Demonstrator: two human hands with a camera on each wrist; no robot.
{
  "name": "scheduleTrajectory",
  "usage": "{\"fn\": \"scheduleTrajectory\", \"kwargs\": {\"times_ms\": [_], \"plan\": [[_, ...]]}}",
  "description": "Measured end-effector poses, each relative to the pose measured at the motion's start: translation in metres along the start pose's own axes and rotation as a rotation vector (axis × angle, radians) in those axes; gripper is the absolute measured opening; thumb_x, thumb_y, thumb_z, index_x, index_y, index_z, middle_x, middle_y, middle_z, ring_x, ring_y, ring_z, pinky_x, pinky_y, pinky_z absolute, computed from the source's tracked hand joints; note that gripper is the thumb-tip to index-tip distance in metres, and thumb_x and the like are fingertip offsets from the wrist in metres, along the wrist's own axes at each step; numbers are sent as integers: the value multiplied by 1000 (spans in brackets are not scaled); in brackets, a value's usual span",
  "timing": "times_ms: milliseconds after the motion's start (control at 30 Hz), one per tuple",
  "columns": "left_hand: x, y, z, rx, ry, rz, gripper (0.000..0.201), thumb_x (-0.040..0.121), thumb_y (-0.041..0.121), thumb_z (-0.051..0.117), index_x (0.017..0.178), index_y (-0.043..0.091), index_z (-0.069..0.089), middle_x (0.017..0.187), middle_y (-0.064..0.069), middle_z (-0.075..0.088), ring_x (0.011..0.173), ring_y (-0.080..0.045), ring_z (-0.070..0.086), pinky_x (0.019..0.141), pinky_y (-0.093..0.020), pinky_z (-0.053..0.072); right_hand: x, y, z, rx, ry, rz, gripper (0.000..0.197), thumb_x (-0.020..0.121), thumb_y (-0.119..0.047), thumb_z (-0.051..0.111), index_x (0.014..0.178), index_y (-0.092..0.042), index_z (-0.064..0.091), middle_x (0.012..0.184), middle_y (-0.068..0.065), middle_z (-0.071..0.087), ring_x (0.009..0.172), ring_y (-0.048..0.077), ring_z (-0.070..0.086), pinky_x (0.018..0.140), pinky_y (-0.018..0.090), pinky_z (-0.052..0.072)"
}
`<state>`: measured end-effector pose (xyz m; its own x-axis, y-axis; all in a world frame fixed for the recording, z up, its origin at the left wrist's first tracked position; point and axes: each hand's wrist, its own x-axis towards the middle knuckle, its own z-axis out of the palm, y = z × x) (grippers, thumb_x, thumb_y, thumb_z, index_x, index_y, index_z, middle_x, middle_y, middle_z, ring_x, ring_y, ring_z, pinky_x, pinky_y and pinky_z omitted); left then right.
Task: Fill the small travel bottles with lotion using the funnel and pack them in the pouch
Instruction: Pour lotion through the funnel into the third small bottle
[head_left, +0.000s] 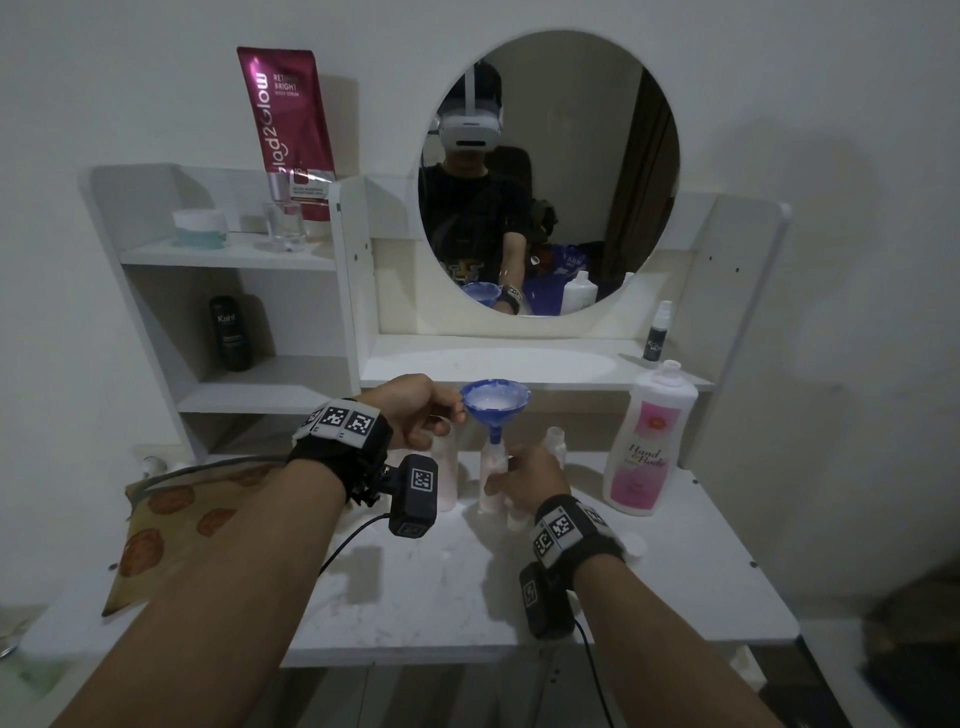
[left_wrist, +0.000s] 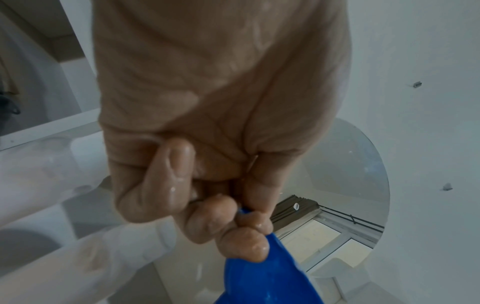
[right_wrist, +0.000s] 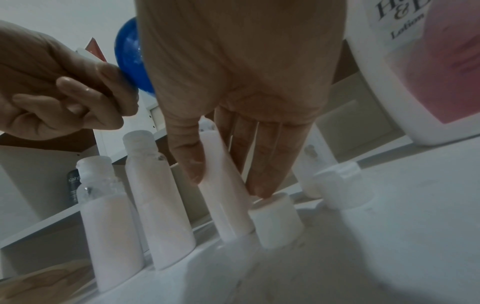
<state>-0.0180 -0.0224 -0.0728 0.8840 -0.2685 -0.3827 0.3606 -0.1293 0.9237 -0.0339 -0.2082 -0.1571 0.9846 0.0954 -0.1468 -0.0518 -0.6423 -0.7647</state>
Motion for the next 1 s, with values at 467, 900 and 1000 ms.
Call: {"fn": "scheduleTrajectory", "kwargs": {"times_ms": [467, 900, 1000], "plan": [[-1, 5, 2, 18, -4, 4, 38, 86, 4, 40, 122, 7, 53, 72, -3, 53, 47, -10, 35, 38, -18, 15, 2, 1, -3, -31, 18, -18, 19, 75, -20, 70, 88, -28, 59, 85, 1, 70, 76, 23, 70, 76, 42, 60], [9, -7, 0, 51, 5, 0, 14, 89, 10, 43, 80, 11, 54, 73, -3, 56, 48, -10, 36, 41, -21, 14, 5, 3, -2, -29, 14, -30, 17, 72, -22, 73, 83, -28, 61, 84, 2, 72, 78, 21, 70, 81, 42, 58], [11, -8, 2, 72, 12, 4, 14, 90, 11, 43, 82, 11, 54, 72, -3, 56, 49, -10, 37, 39, -19, 16, 5, 2, -2, -21, 22, -35, 22, 71, -20, 74, 85, -29, 61, 87, 3, 73, 80, 22, 70, 83, 42, 58]]}}
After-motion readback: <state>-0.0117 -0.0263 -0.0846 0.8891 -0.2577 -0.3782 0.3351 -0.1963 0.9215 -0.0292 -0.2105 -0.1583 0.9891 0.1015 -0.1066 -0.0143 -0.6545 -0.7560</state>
